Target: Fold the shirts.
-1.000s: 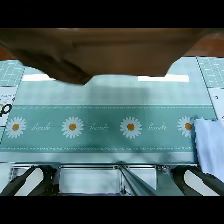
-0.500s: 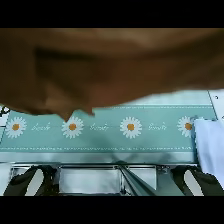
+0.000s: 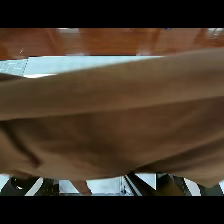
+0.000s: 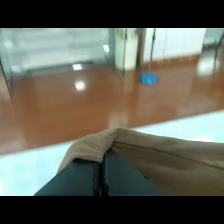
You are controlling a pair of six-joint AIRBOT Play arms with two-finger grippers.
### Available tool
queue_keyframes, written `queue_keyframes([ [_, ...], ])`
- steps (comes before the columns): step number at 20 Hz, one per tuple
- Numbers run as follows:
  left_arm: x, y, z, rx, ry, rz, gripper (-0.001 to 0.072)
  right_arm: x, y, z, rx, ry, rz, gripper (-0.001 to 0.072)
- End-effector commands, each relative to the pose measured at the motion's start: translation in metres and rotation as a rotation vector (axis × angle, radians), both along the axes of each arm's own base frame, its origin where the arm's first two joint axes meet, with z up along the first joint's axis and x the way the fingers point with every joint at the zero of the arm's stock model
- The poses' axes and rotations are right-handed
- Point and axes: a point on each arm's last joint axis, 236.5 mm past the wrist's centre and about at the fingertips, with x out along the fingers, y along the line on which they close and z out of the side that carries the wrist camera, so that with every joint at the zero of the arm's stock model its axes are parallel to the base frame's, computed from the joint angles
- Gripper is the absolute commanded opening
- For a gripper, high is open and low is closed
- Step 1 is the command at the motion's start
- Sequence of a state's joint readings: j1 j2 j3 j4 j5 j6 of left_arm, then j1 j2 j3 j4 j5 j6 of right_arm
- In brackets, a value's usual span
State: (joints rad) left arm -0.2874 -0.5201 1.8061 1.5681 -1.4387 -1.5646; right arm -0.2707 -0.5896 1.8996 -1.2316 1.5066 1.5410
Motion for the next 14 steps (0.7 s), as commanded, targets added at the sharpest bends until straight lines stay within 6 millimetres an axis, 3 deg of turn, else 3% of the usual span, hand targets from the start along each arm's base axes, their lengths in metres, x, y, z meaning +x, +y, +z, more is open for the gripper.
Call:
queue_keyframes([
  [1, 0.059, -0.008, -0.055, -0.006, 0.188, 0.050, 0.0015, 0.045, 0.003, -0.059, 0.070, 0.197, 0.064, 0.0020],
  [5, 0.161, -0.039, -0.146, 0.092, 0.432, 0.079, 0.0015, 0.129, 0.007, -0.157, 0.188, 0.412, 0.179, 0.0020],
  [8, 0.246, -0.052, -0.209, 0.127, 0.523, 0.114, 0.0015, 0.192, -0.008, -0.226, 0.250, 0.534, 0.182, 0.0020],
  [12, 0.353, -0.025, -0.278, -0.024, 0.540, 0.257, 0.0015, 0.287, -0.029, -0.306, 0.366, 0.597, 0.161, 0.0020],
  [14, 0.388, -0.007, -0.316, -0.102, 0.563, 0.300, 0.0016, 0.327, -0.032, -0.345, 0.448, 0.624, 0.166, 0.0020],
])
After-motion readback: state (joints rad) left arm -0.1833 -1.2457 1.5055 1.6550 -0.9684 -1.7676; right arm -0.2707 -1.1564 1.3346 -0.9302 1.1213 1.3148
